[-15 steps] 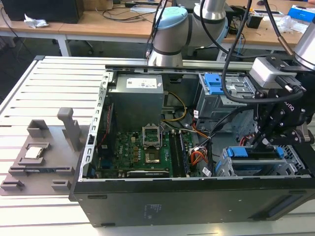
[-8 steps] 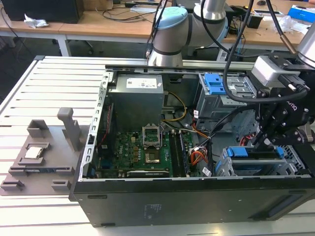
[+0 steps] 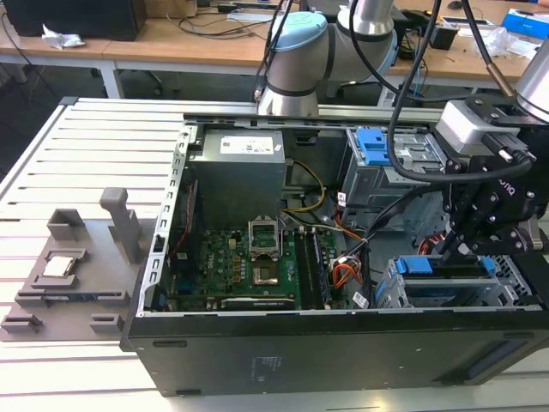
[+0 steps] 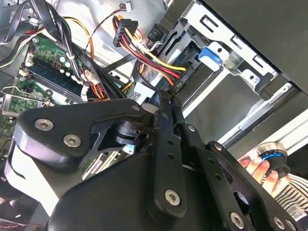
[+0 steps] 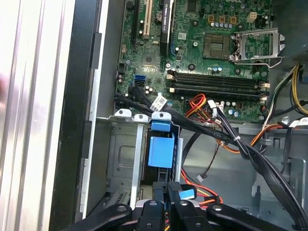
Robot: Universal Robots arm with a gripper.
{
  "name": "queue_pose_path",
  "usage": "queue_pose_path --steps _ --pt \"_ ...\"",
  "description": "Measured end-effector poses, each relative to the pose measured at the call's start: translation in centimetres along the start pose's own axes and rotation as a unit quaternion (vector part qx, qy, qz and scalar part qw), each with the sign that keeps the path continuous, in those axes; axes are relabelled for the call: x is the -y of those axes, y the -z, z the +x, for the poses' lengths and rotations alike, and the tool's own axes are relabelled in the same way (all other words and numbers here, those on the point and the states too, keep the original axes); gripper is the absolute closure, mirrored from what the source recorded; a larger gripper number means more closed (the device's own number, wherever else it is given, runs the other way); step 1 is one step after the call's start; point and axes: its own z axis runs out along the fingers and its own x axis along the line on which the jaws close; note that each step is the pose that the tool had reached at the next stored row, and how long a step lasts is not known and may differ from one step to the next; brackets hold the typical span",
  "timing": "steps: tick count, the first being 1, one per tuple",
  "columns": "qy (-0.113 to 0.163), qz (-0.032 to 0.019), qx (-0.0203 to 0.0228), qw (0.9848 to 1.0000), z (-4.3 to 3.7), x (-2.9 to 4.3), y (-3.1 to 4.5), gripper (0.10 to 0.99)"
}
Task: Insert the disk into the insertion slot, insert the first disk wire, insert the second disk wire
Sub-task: 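Insert the second disk wire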
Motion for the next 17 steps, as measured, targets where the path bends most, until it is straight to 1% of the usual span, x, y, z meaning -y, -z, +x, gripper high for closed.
queue_pose_path --steps 3,5,6,10,11,17 --pt "0.000 0.0004 0.0043 1.0000 0.01 -0.01 0.08 0.933" --pt "0.000 0.0004 0.0052 1.0000 0.04 -0.07 0.71 0.933" --pt "0.001 0.0005 0.0060 1.0000 0.04 -0.07 0.81 0.933" --pt "0.001 0.0008 0.0101 0.9999 0.08 -0.07 0.66 0.933" --pt "0.001 0.0007 0.0105 0.9999 0.10 -0.06 0.50 0.933" --pt "0.001 0.0006 0.0107 0.9999 0.16 0.01 0.27 0.933"
